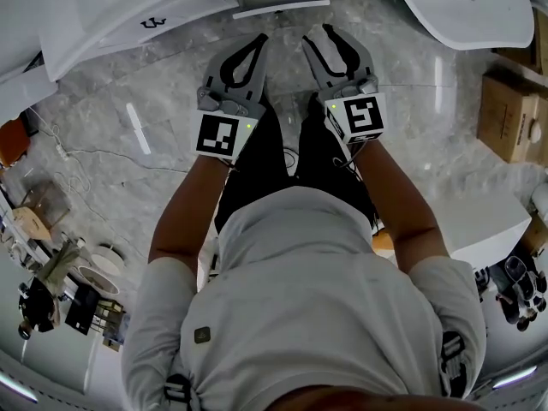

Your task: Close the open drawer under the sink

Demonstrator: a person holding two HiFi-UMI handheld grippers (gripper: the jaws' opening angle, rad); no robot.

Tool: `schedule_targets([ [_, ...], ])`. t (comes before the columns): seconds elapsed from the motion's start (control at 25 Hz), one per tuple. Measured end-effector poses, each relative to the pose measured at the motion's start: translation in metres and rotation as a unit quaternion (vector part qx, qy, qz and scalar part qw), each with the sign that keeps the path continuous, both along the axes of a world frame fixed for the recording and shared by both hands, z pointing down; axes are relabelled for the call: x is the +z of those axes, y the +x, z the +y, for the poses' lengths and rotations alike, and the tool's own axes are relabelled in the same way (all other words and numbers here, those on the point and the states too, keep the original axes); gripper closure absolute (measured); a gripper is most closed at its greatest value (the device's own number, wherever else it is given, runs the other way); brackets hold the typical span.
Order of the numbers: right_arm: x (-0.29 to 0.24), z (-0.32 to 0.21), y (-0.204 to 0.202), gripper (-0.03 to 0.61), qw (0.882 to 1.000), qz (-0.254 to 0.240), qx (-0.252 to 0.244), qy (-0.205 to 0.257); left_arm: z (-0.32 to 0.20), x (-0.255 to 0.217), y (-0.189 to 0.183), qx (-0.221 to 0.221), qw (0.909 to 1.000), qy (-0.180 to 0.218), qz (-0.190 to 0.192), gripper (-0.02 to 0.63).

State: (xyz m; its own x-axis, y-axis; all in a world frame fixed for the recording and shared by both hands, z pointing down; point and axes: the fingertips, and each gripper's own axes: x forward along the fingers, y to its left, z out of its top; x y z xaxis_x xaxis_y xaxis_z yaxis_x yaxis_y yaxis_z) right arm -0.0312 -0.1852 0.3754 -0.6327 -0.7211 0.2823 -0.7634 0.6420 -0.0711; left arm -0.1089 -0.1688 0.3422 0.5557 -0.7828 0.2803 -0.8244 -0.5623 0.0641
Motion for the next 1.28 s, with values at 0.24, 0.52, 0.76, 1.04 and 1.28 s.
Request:
schedule_targets([
  [0.24, 0.062, -0.015, -0.008, 0.387, 1.000, 0.008, 0.010, -0.027, -0.018, 0.047, -0.008, -0.002, 0.9999, -0.010, 0.002, 0.604],
  [0.52, 0.139, -0.033, -0.010, 0.380, 0.998, 0.018, 0.026, -0.055, -0.037, 0.110, -0.014, -0.008, 0.9996, -0.024, -0.009, 0.604],
  [0.76, 0.211, -0.033, -0.022, 0.380, 0.996, 0.028, 0.021, -0.080, -0.043, 0.170, -0.021, -0.017, 0.9990, -0.038, -0.013, 0.604],
  [1.04, 0.288, -0.037, -0.033, 0.380, 0.993, 0.048, 0.015, -0.107, -0.045, 0.227, -0.029, -0.033, 0.9988, -0.033, -0.015, 0.604],
  [1.28, 0.336, -0.051, -0.038, 0.380, 0.991, 0.049, 0.038, -0.118, -0.048, 0.264, -0.030, -0.035, 0.9989, -0.024, -0.018, 0.604],
])
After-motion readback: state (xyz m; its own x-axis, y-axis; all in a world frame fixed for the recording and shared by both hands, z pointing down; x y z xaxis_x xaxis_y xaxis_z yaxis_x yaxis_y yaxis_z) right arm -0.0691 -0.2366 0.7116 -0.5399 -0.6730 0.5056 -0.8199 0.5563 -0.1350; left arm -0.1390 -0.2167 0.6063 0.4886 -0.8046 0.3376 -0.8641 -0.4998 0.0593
